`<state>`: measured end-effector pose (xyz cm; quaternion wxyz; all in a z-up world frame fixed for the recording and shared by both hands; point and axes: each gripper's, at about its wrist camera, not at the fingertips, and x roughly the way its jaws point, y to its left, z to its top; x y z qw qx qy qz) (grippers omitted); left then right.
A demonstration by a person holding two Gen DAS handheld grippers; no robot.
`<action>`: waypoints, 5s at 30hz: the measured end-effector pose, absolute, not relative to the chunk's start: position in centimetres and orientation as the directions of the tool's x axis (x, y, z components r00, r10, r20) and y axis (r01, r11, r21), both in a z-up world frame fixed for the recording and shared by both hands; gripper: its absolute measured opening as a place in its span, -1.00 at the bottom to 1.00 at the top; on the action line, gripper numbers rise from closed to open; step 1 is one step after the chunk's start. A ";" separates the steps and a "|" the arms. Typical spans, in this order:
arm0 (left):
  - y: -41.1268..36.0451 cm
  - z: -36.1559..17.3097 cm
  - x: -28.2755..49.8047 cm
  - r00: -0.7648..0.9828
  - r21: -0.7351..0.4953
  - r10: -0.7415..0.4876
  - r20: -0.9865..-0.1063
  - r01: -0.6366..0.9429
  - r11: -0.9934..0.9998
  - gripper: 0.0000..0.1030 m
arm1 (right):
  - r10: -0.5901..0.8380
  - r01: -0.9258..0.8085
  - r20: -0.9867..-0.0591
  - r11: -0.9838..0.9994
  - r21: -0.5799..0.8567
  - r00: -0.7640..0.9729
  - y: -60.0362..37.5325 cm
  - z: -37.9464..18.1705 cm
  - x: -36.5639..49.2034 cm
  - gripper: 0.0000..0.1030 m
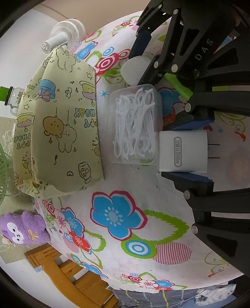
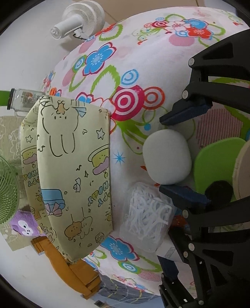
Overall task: Organize rigid objects
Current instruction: 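Lift the MINGYI charger with the left tool while the right tool carries the white gadget toward the box, then lower both items into the fabric box and open both tools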
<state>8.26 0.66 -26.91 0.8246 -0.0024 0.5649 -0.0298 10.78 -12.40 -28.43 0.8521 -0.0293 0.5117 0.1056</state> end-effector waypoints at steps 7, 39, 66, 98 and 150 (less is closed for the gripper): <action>0.7 -26.4 9.0 0.366 -0.049 -0.059 -0.929 0.035 0.998 -0.24 | 0.144 -0.213 -0.880 0.976 0.049 0.452 -12.4 -28.0 10.9 0.13; 0.8 -19.0 7.9 0.463 -0.067 -0.095 -0.881 0.078 0.995 -0.24 | 0.104 -0.141 -0.837 0.989 0.032 0.538 -12.6 -20.0 8.4 0.13; -0.6 -13.8 9.5 0.531 -0.045 -0.081 -0.844 0.081 0.996 -0.24 | 0.130 -0.146 -0.801 0.988 0.054 0.584 -13.8 -15.1 9.2 0.13; -1.9 -10.9 13.3 0.599 -0.067 -0.048 -0.799 -0.010 0.998 -0.24 | 0.152 -0.202 -0.773 0.979 0.032 0.616 -15.3 -11.9 14.2 0.13; -0.3 -20.1 22.6 0.424 -0.065 -0.046 -0.904 -0.032 0.997 -0.19 | 0.226 -0.268 -0.845 0.958 0.103 0.485 -11.4 -19.8 26.2 0.14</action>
